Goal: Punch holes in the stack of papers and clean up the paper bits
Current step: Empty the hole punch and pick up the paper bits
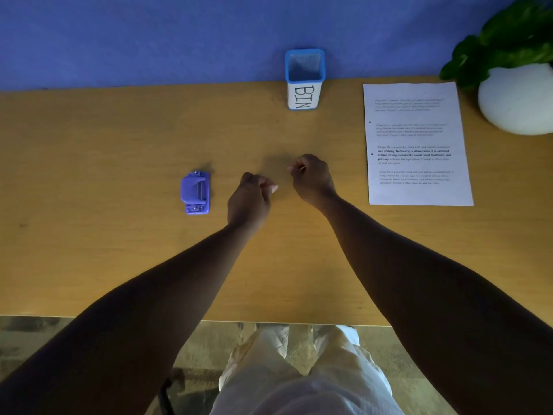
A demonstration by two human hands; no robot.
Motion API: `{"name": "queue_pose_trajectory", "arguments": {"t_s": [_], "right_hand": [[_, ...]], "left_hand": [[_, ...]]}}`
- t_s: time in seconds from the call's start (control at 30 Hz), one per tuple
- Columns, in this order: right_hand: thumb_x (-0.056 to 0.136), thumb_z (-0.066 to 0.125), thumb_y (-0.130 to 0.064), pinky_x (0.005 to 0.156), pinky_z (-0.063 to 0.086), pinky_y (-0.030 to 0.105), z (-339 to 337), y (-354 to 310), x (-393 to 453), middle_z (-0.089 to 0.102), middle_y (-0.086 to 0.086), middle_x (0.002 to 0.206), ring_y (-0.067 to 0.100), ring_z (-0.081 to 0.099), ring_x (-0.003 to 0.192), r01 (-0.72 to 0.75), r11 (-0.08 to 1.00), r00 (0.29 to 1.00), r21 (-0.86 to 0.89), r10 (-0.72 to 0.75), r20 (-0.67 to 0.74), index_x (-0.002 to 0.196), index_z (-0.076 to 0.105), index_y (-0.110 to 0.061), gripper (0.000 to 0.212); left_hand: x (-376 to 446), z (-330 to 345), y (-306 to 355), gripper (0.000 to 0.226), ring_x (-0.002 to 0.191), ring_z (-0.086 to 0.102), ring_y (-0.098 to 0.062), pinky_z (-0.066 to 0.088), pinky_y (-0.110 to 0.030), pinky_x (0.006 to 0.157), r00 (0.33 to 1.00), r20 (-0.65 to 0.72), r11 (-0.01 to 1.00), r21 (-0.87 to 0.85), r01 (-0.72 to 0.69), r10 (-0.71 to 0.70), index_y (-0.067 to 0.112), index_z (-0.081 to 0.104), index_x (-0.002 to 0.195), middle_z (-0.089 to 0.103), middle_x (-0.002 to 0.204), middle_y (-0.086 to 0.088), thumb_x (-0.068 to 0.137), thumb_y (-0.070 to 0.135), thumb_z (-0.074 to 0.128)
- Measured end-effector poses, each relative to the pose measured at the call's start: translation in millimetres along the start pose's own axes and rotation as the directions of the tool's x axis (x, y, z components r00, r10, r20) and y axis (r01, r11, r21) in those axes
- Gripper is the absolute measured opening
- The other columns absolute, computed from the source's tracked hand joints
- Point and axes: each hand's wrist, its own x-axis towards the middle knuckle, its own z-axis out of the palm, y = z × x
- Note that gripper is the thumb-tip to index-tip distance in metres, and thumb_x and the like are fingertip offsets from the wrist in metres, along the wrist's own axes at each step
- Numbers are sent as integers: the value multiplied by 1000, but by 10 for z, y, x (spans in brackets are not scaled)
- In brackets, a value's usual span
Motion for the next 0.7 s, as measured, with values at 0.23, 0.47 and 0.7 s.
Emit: {"name": "queue_pose_trajectory", "arguments": {"t_s": [0.23, 0.47, 0.7], "right_hand": [[92, 61, -9, 77, 48, 25, -311, -413, 313, 69, 12, 97, 19, 63, 89, 201, 978, 963, 56, -186, -197, 95, 67, -2, 10], [92, 63, -12, 66, 38, 6, -588, -681, 817, 69, 12, 95, 15, 61, 85, 255, 967, 916, 20, -235, -324, 93, 66, 0, 13], [90, 60, -10, 64, 38, 8, -784, -832, 1331, 69, 9, 96, 17, 62, 87, 168, 984, 913, -66, -181, -366, 89, 69, -5, 10]], "left_hand": [[588, -234, 464, 14, 97, 65, -18, 42, -25, 75, 990, -103, 992, -72, -102, 94, 24, 69, 101, 61, 116, -1, 98, 24, 56], [1236, -454, 861, 14, 95, 62, -14, 44, -25, 77, 969, -172, 977, -86, -193, 177, 21, 67, 103, 62, 114, -1, 97, 30, 58], [1809, -573, 1129, 23, 103, 61, -16, 41, -25, 79, 968, -148, 974, -79, -214, 200, 19, 68, 107, 62, 116, -2, 97, 37, 57]]}}
